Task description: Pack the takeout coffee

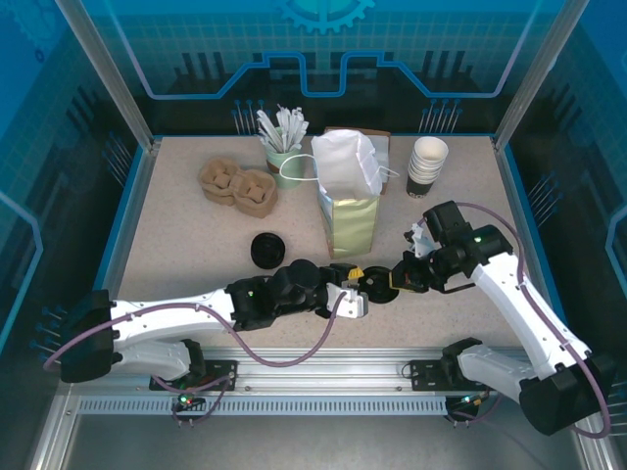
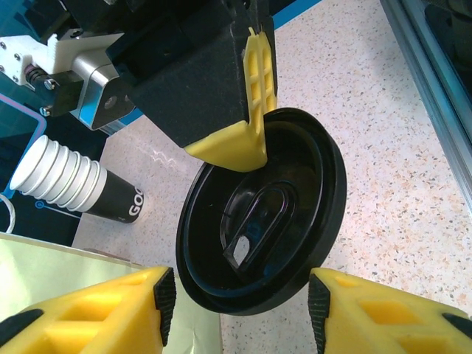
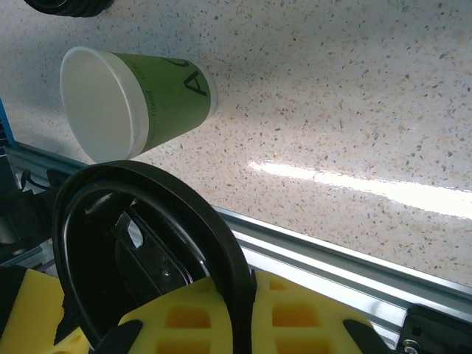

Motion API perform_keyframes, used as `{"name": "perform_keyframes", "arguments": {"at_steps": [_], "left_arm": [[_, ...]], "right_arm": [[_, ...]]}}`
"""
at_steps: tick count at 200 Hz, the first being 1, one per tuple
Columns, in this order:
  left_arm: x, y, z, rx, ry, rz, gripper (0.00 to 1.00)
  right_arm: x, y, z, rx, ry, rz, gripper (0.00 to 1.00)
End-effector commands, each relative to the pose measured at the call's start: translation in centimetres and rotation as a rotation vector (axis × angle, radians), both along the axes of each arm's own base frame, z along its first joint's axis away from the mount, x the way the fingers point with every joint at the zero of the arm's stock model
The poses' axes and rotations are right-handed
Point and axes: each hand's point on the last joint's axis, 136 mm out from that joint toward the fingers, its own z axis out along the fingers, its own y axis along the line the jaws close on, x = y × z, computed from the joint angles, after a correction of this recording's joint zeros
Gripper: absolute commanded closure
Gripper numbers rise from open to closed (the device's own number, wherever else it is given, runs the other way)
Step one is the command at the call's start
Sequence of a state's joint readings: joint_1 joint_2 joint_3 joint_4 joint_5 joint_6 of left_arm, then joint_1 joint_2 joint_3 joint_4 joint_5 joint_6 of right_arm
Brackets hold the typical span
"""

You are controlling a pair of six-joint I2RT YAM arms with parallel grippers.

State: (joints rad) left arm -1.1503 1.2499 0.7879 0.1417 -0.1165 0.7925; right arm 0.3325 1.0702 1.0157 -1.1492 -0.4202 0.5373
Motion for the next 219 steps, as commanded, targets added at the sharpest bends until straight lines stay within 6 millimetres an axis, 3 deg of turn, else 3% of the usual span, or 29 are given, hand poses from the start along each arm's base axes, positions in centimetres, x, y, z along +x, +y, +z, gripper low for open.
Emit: {"name": "perform_keyframes", "arguments": {"at_steps": [1, 52, 114, 186, 219], "left_arm": [[0.0, -0.2, -0.5, 0.014, -0.026, -0.011, 0.48], [-0.9, 0.1, -1.5, 0.066, -0.012, -0.06, 0.47], [-0.5, -0.3, -1.9, 0.078, -0.035, -0.06, 0.49], [0.8, -0.9, -1.3, 0.08, -0.081, -0.015, 0.68], [1.0, -1.1, -1.3, 0.089, -0.09, -0.013, 0.71]], "right_arm": [[-0.1, 0.5, 0.2, 0.042, 0.013, 0.016, 1.0], [0.1, 0.6, 0.1, 0.037, 0.015, 0.021, 1.0], [0.1, 0.5, 0.2, 0.033, 0.017, 0.026, 1.0], [-0.1, 0.6, 0.1, 0.038, 0.024, 0.029, 1.0], [-0.2, 0.7, -0.2, 0.04, 0.03, 0.032, 1.0]]}}
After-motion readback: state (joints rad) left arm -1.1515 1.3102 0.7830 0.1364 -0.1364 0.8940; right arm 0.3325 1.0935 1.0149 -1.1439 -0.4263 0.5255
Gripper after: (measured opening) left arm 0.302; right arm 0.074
